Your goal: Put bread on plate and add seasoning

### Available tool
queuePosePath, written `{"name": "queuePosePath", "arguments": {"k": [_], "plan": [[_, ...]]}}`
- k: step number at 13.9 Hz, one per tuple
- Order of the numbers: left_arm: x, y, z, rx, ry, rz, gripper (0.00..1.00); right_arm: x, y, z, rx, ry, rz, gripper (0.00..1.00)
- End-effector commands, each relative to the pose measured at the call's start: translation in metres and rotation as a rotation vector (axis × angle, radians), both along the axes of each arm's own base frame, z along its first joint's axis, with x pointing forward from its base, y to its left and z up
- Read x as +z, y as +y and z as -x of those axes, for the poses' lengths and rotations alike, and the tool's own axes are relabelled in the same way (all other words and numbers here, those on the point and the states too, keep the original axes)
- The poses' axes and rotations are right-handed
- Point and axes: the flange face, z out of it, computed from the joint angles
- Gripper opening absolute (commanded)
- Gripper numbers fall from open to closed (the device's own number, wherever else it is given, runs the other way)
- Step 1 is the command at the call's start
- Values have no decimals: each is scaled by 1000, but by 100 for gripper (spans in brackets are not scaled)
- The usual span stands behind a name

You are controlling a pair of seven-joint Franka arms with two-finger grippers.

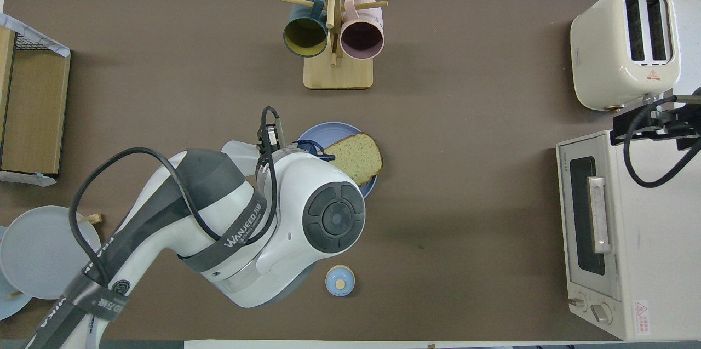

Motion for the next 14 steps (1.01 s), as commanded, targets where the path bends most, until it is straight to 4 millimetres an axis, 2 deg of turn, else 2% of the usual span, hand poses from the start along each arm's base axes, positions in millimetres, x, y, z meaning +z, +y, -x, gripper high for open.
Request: {"name": "queuePosePath", "arguments": {"k": [1,4,7,8,9,10,11,14], "plan": [[-13,-17,5,-6,-37,-120,0,3,-11,2,28,-28,12,100],[-29,-35,10,-32,-86,-222,0,4,-17,2,14,-29,-2,100],[-67,-68,16,-69,-127,-363,0,5,-18,6,10,-23,-12,100],[-71,-75,17,-74,-139,-389,0,5,-20,7,12,-25,-13,100],[-72,-78,22,-82,-158,-440,0,7,-21,7,24,-32,-14,100],[-82,-84,27,-109,-181,-500,0,4,-22,7,58,-30,-19,100],[-81,-86,29,-114,-196,-522,0,4,-23,7,93,-32,-27,100],[-83,-82,27,-127,-228,-580,0,5,-24,7,37,-37,-20,100]]}}
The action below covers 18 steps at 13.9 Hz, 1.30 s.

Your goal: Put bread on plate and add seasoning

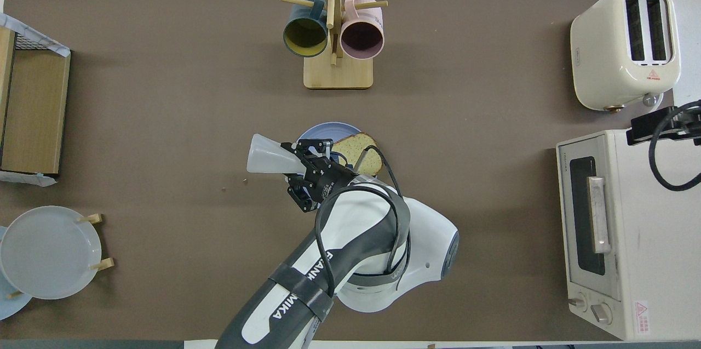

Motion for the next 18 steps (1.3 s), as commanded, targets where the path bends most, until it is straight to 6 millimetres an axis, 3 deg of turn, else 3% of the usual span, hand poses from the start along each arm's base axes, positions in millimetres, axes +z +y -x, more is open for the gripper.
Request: {"name": "queuePosePath", "arguments": {"k": [1,6,7,8,10,12,13,18], "plan": [[4,-3,0,-7,-40,-46,0,3,-2,3,-41,-39,-8,100],[5,-5,14,-3,-76,-132,0,2,-1,0,-40,-52,-19,100],[-8,-11,21,-16,-79,-175,0,2,0,0,-40,-52,-21,100],[-37,-19,27,-27,-62,-220,0,4,1,1,-41,-53,-19,100],[-25,-25,23,-25,-85,-208,0,2,3,1,-38,-50,-19,100],[-26,-21,20,-27,-97,-227,0,2,2,1,-40,-50,-19,100],[-29,-18,18,-32,-103,-240,0,2,2,1,-42,-50,-19,100],[-38,24,-34,-7,-154,-325,0,2,2,1,-42,-50,-19,100]]}}
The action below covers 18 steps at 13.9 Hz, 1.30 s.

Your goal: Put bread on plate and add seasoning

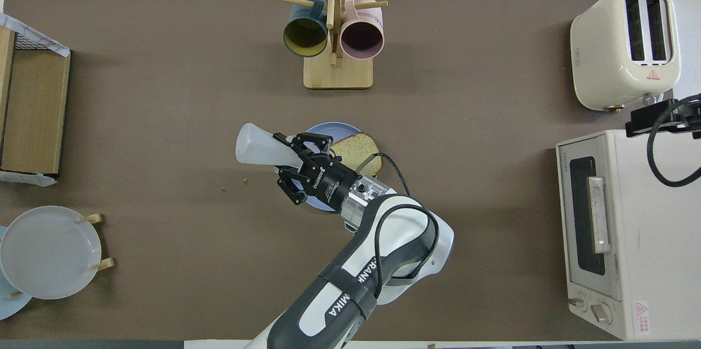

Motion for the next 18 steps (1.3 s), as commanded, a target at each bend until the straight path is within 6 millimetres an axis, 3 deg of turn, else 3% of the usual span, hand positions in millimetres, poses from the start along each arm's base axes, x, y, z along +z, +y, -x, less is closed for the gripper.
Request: {"name": "queuePosePath", "arguments": {"k": [1,6,8,10,15,17,18], "plan": [[-4,25,-32,17,-33,-50,0,1,0,5,-22,-14,-19,100],[-2,74,-90,48,-70,-73,0,1,0,5,-22,-14,-17,100],[-3,70,-88,38,-64,-61,0,1,0,5,-22,-14,-17,100],[-4,47,-68,15,-53,-51,0,1,0,5,-22,-14,-17,100],[-1,-33,28,-52,-1,0,0,1,0,5,-22,-14,-17,100],[0,-44,50,-56,10,2,0,1,0,5,-22,-14,-17,100],[0,-45,51,-57,10,2,0,1,0,5,-22,-14,-17,100]]}}
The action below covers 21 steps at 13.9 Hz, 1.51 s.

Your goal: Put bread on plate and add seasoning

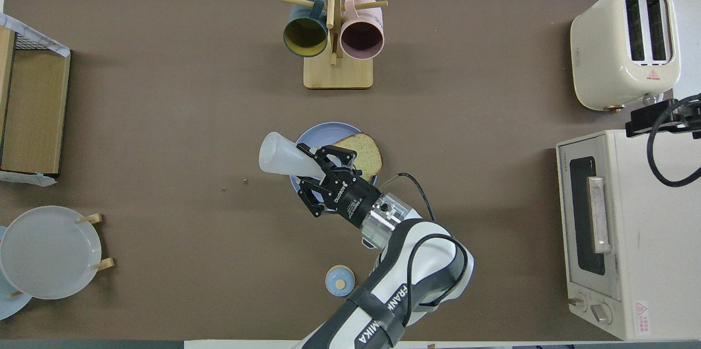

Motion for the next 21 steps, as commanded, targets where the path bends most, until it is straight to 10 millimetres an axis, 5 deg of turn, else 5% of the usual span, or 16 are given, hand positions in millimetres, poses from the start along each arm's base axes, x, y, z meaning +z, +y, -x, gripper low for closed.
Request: {"name": "queuePosePath", "arguments": {"k": [1,3,8,11,14,19,21], "plan": [[6,6,-8,39,2,9,0,1,0,5,-22,-14,-17,100],[3,22,-31,64,-2,9,0,1,0,5,-22,-14,-17,100],[1,103,-131,123,-45,-4,0,1,0,5,-22,-14,-17,100],[-2,123,-152,133,-61,-26,0,1,0,5,-22,-14,-17,100],[-3,108,-139,120,-50,-18,0,1,0,5,-22,-14,-17,100],[0,14,-31,35,8,30,0,1,0,5,-22,-14,-17,100],[2,-4,-1,20,19,33,0,1,0,5,-22,-14,-17,100]]}}
